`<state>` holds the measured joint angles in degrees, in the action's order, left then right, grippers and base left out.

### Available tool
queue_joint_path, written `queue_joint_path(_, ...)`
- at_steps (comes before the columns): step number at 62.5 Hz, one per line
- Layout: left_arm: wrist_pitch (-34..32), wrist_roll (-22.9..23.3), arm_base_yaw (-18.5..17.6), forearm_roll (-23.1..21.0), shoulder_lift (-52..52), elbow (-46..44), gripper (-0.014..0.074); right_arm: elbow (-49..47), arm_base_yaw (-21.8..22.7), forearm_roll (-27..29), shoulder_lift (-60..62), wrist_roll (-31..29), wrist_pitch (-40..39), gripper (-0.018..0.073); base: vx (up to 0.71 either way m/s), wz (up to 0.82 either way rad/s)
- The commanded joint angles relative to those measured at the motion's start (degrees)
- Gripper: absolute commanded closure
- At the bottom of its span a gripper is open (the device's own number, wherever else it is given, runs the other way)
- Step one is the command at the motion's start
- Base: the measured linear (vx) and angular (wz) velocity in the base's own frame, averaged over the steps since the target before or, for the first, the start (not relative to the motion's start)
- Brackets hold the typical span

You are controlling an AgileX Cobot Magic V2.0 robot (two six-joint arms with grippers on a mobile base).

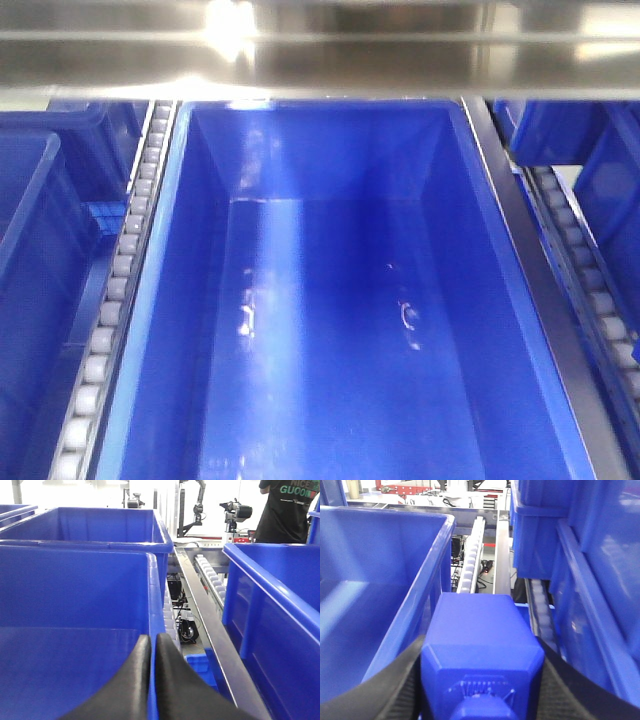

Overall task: Pour parts from conveyor to right shelf
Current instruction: 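Position the robot in front of the empty blue bin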

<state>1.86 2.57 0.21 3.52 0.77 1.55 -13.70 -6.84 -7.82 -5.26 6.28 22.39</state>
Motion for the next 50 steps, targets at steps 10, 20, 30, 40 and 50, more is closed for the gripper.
queue_joint_path(10, -4.16, 0.44, 0.12, -0.14, 0.69, 1.73, 0.0603, -1.65, 0.31, -0.67, -0.66, -0.38, -4.88, 0.0568, 0.09, 0.03)
queue_joint_path(20, -4.16, 0.44, 0.12, -0.14, 0.69, 1.73, 0.0603, -1.65, 0.31, -0.67, -0.66, -0.38, -4.88, 0.0568, 0.02, 0.00)
queue_joint_path(30, -4.16, 0.44, 0.12, -0.14, 0.69, 1.73, 0.0603, -1.65, 0.31, -0.67, -0.66, -0.38, -4.88, 0.0568, 0.00, 0.00)
queue_joint_path(40, -4.16, 0.44, 0.12, -0.14, 0.69, 1.73, 0.0603, -1.65, 0.31, -0.67, -0.66, -0.38, -4.88, 0.0568, 0.00, 0.00)
queue_joint_path(50, -4.16, 0.44, 0.12, -0.14, 0.69, 1.73, 0.0603, -1.65, 0.31, -0.67, -0.66, -0.38, -4.88, 0.0568, 0.00, 0.00)
